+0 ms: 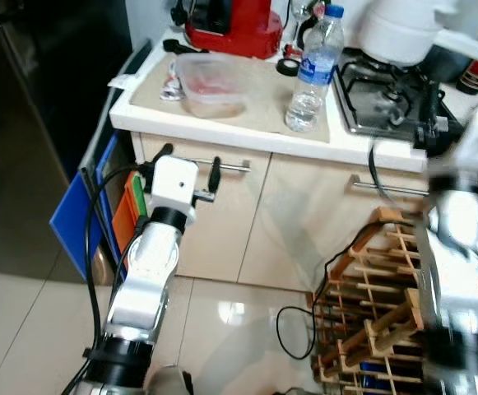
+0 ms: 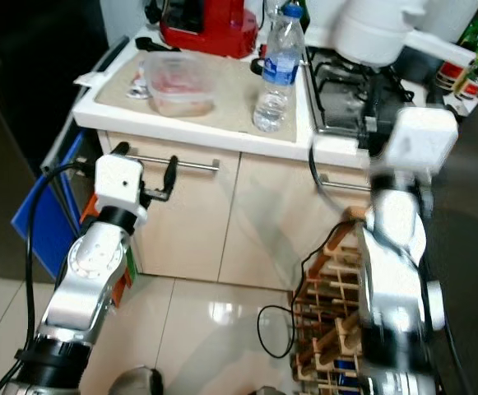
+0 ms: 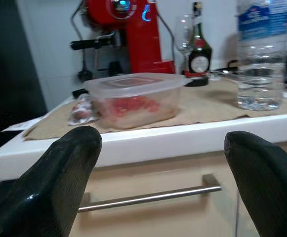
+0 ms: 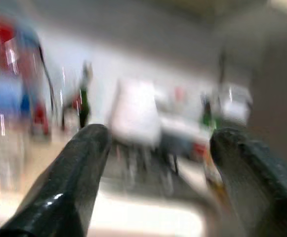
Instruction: Restocking fridge
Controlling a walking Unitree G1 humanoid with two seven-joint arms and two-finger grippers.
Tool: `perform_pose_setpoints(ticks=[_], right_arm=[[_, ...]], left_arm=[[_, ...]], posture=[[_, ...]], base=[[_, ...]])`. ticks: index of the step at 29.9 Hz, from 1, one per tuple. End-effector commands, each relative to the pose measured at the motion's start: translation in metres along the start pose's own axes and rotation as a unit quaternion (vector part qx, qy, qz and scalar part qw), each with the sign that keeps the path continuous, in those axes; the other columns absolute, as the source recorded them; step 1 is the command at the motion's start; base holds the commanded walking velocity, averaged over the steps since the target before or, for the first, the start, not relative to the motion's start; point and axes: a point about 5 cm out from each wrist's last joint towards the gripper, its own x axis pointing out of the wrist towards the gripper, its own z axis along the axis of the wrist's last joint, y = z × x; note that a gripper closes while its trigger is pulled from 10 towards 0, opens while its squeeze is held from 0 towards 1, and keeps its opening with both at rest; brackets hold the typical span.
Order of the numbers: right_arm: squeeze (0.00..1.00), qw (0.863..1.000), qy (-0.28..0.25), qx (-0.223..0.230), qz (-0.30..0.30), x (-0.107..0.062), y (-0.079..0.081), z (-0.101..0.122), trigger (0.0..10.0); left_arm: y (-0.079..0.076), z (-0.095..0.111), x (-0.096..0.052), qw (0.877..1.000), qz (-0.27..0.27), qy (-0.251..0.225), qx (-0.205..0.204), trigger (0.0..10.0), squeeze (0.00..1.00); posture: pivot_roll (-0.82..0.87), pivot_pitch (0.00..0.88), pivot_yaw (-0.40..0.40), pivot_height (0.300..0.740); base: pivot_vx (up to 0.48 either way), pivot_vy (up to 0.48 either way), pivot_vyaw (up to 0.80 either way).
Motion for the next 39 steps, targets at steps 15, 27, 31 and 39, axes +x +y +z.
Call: perform_pose_setpoints(ticks=[15,27,31,39], right_arm=[[1.0,0.984,0.121,0.111,0.073,-0.027,0.029,-0.026,10.0],[0.0,0.966,0.169,0.177,0.079,-0.025,0.043,-0.039,10.0],[0.0,0.97,0.165,0.161,0.072,-0.022,0.047,-0.04,10.0],[0.0,0.98,0.132,0.142,0.035,-0.016,0.041,-0.027,10.0]], left_arm=[[0.036,-0.02,-0.024,0.983,0.125,0.078,-0.108,10.0,0.0],[0.023,-0.013,-0.018,0.995,0.059,0.076,-0.035,10.0,0.0],[0.02,-0.013,-0.016,0.994,0.062,0.079,-0.036,10.0,0.0],[0.015,-0.002,-0.012,0.996,0.055,0.044,-0.047,10.0,0.0]], posture=[[0.08,0.034,-0.047,0.732],[0.09,0.031,-0.036,0.732],[0.09,0.031,-0.026,0.732],[0.08,0.026,-0.029,0.732]], base=[[0.0,0.0,0.0],[0.0,0.0,0.0],[0.0,0.0,0.0],[0.188,0.0,0.0]])
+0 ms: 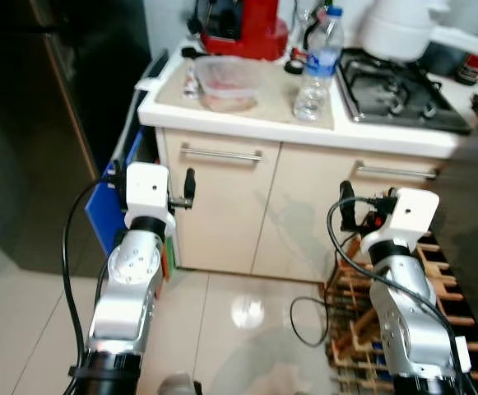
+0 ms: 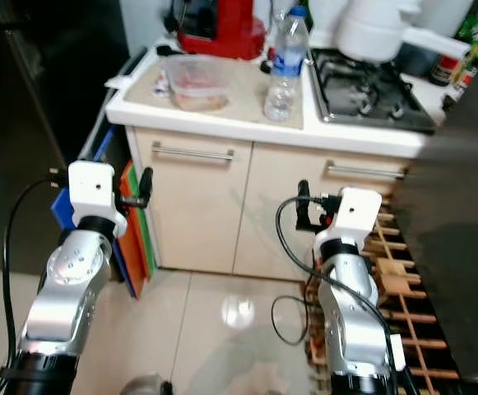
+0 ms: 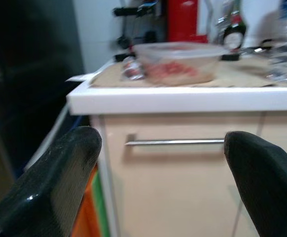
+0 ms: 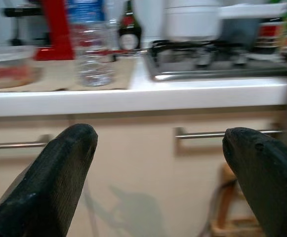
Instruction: Restocking fridge
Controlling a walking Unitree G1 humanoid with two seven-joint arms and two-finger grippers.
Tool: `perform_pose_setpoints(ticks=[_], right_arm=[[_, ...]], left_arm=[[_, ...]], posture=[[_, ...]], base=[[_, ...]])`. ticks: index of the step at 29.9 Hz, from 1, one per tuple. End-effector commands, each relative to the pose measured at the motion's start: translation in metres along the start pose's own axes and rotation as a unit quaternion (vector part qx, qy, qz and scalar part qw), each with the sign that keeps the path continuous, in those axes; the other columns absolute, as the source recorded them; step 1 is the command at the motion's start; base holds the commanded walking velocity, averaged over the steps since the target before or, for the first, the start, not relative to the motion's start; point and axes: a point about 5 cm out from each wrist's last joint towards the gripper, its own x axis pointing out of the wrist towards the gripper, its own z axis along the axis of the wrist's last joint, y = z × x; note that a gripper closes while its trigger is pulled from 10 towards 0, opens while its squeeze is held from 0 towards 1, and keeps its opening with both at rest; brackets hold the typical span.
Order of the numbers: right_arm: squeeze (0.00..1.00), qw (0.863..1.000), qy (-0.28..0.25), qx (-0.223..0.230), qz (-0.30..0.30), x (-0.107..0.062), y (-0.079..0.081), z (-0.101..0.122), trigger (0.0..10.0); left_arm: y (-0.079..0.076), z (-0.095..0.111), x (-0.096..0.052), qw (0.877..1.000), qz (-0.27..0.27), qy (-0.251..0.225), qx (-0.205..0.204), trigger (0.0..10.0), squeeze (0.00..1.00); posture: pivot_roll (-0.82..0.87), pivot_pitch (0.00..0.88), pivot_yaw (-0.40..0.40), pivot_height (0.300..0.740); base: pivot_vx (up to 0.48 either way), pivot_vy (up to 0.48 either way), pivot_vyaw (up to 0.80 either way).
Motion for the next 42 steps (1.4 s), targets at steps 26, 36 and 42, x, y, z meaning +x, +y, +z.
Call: perform_pose_setpoints(ticks=[26,36,42], right_arm=[[0.0,0.982,-0.168,-0.055,-0.062,0.008,-0.006,0.07,10.0],[0.0,0.977,-0.214,-0.009,-0.01,0.017,0.016,0.107,10.0],[0.0,0.975,-0.215,0.014,0.053,0.034,0.037,0.125,10.0]], left_arm=[[-0.011,0.039,0.009,0.994,-0.029,-0.101,0.031,10.0,0.0],[-0.012,0.067,0.013,0.987,-0.02,-0.157,0.018,10.0,0.0],[-0.013,0.062,0.015,0.989,-0.023,-0.147,0.018,10.0,0.0]], posture=[[0.08,0.012,-0.02,0.732],[0.08,0.0,-0.012,0.732],[0.08,0.0,0.001,0.732]], base=[[0.451,0.0,0.0],[0.27,0.0,0.0],[0.0,0.0,0.0]])
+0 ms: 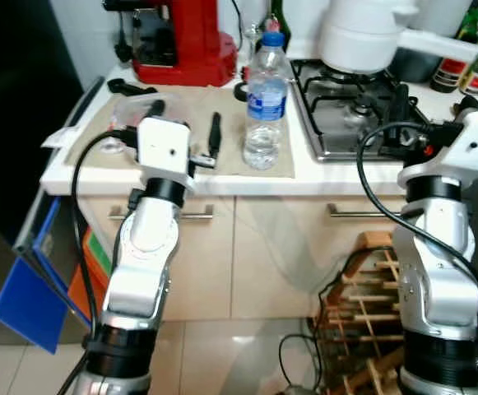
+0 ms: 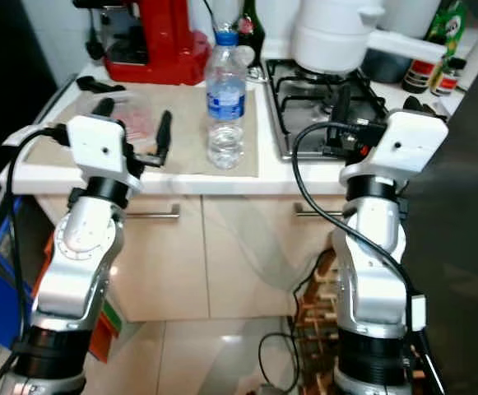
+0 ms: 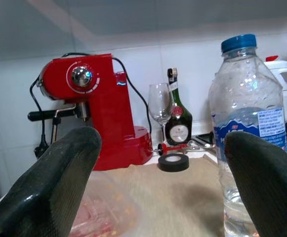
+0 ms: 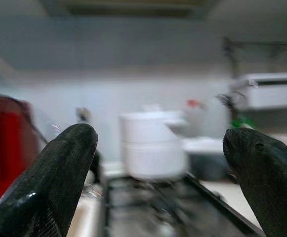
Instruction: Restocking fridge
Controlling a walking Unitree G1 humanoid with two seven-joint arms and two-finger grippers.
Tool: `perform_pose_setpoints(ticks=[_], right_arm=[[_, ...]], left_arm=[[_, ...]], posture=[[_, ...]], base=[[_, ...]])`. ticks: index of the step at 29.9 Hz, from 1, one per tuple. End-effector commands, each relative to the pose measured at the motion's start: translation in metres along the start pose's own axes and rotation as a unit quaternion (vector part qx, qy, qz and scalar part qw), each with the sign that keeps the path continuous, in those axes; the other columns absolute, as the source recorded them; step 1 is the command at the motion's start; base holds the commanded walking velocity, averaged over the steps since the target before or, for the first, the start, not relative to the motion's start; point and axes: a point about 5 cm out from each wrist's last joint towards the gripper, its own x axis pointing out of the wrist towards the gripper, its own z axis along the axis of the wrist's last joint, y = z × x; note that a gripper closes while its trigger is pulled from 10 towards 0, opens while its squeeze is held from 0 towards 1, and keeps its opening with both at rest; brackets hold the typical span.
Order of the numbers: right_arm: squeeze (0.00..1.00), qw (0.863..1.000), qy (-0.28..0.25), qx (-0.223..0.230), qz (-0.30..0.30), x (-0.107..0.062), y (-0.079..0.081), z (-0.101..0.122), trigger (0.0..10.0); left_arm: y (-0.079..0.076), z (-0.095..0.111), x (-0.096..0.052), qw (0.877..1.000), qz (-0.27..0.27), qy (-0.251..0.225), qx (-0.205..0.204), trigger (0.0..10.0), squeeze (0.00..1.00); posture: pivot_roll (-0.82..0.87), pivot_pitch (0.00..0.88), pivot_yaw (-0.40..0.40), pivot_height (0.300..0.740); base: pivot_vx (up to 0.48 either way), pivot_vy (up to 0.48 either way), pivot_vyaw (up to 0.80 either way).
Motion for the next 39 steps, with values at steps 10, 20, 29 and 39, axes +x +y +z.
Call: perform_pose_setpoints(ticks=[10,20,29,39], right_arm=[[0.0,0.995,0.044,0.061,0.066,0.068,0.037,-0.007,10.0],[0.0,0.987,0.078,0.084,0.109,0.103,0.063,0.001,10.0],[0.0,0.984,0.097,0.066,0.136,0.122,0.078,0.008,10.0],[0.0,0.985,0.12,0.047,0.118,0.131,0.075,0.008,10.0]], left_arm=[[0.007,-0.04,-0.022,0.994,-0.028,0.106,0.015,10.0,0.0],[0.009,-0.036,-0.032,0.994,-0.02,0.108,0.013,10.0,0.0],[0.009,-0.034,-0.038,0.993,-0.013,0.117,0.01,10.0,0.0],[0.007,-0.035,-0.037,0.992,-0.013,0.123,0.005,10.0,0.0]], posture=[[0.14,0.015,-0.014,0.732],[0.19,0.043,-0.033,0.732],[0.21,0.064,-0.053,0.732],[0.2,0.062,-0.055,0.732]], base=[[0.0,0.0,0.0],[0.0,0.0,0.0],[0.0,0.0,0.0],[0.0,0.0,0.0]])
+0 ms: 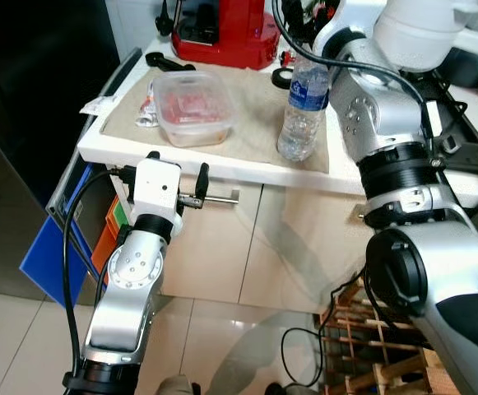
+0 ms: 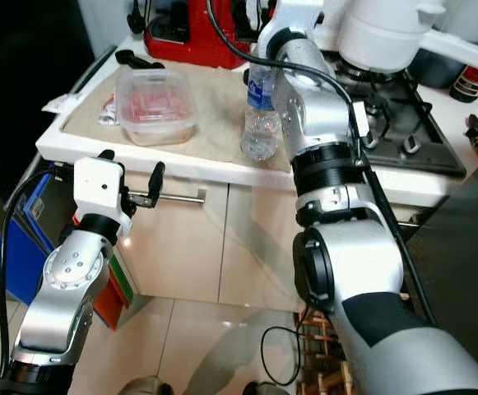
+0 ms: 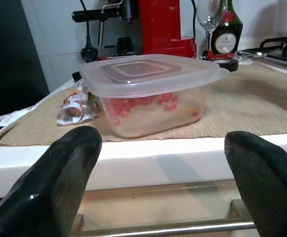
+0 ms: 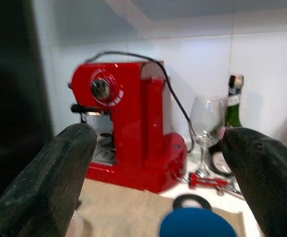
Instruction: Restocking fridge
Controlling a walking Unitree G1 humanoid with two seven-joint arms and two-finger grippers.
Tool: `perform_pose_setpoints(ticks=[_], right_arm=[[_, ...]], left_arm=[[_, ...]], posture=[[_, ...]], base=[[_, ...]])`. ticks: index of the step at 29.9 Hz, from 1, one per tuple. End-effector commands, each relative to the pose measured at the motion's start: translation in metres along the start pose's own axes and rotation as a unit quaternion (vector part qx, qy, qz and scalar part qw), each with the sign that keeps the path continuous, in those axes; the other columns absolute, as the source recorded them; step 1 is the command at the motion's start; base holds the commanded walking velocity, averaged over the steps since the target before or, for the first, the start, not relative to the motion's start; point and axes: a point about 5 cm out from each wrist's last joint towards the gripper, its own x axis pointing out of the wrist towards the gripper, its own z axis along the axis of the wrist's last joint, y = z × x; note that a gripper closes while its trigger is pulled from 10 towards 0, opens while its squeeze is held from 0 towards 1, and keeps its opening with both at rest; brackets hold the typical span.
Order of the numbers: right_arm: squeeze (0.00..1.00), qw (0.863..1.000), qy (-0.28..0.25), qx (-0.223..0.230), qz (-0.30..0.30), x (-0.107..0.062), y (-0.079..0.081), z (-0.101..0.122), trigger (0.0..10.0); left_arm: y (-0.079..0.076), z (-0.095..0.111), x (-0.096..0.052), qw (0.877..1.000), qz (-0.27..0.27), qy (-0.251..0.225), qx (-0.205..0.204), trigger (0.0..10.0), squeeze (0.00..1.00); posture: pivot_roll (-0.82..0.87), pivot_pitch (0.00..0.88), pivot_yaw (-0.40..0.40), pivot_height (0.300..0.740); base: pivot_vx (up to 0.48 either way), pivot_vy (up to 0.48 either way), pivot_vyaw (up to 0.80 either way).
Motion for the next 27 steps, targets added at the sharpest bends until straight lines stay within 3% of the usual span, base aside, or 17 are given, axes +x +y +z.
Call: perform_pose_setpoints(ticks=[1,2,3,4,27], right_arm=[[0.0,1.0,-0.01,-0.008,-0.01,0.002,-0.004,0.008,6.9],[0.0,1.0,-0.011,-0.009,-0.012,0.002,-0.006,0.009,1.1],[0.0,1.0,-0.012,-0.009,-0.014,0.003,-0.006,0.01,1.1],[0.0,1.0,-0.011,-0.01,-0.015,0.003,-0.007,0.01,0.0],[0.0,0.998,0.042,0.032,-0.027,0.005,-0.015,-0.002,0.0]], left_arm=[[-0.002,0.004,0.0,1.0,-0.002,-0.005,-0.002,10.0,0.0],[-0.003,0.004,0.001,1.0,-0.003,-0.005,-0.002,10.0,0.0],[-0.003,0.004,0.001,1.0,-0.004,-0.005,-0.003,10.0,0.0],[-0.004,0.004,0.001,1.0,-0.005,-0.004,-0.003,10.0,0.0],[-0.01,0.002,0.007,1.0,-0.017,0.004,-0.007,10.0,0.0]], posture=[[0.2,0.062,-0.055,0.732],[0.19,0.06,-0.055,0.732],[0.19,0.06,-0.055,0.732],[0.19,0.059,-0.055,0.732],[0.17,0.056,-0.052,0.732]], base=[[0.0,0.0,0.0],[0.0,0.0,0.0],[0.0,0.0,0.0],[0.0,0.0,0.0],[0.0,0.0,0.0]])
